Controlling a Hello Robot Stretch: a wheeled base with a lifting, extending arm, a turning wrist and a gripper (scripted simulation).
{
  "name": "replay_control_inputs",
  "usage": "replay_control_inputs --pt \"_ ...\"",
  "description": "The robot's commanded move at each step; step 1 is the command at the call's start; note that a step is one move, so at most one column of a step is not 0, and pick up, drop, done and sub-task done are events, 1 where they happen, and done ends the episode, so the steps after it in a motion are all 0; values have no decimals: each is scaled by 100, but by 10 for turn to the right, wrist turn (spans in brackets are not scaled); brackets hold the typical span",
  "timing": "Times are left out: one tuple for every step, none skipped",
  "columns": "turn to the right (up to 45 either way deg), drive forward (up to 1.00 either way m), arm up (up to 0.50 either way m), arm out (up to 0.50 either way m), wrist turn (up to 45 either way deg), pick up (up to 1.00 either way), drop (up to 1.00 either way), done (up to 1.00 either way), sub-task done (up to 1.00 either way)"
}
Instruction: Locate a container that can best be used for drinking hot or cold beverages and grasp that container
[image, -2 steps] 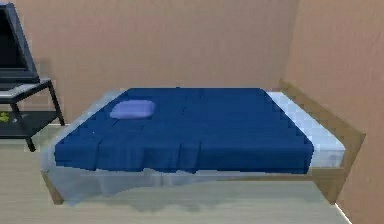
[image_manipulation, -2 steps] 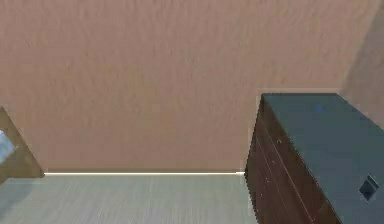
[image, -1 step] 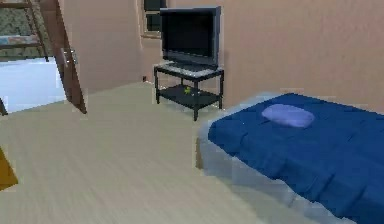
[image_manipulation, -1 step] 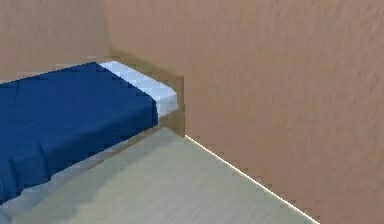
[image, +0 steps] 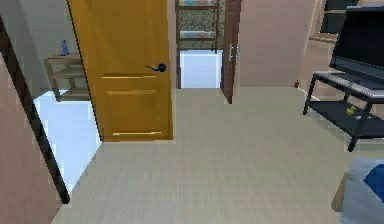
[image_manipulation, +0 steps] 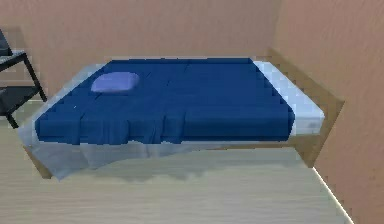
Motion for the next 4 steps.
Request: replay_control_inputs --pt "0 55 0 0 0 0 0 0 0" --pt "-360 0 0 0 0 0 0 0 0" --pt "-30 0 0 0 0 0 0 0 0" --pt "0 100 0 0 0 0 0 0 0"
